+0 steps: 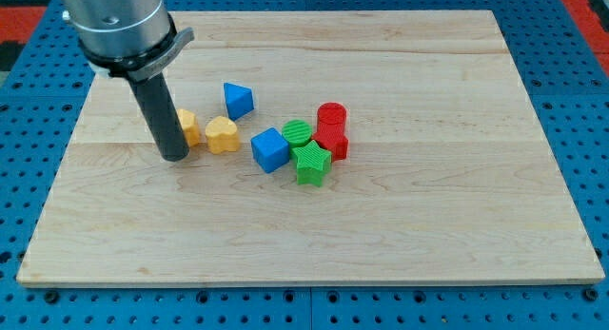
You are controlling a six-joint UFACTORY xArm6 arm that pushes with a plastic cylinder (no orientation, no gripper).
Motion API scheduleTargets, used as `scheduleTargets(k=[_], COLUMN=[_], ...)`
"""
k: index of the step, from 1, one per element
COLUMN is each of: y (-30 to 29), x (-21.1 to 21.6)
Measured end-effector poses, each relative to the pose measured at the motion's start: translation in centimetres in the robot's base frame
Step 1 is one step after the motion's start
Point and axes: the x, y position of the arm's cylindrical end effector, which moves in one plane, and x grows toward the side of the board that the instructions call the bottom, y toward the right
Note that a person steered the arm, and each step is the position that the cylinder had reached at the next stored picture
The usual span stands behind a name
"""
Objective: Push the yellow hexagon top to the blue triangle
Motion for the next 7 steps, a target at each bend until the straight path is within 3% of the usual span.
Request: scheduleTargets(k=[3,5,7], y=[-0.1,-6.4,-3.1], x=[-9.7,-10.1,-14.5])
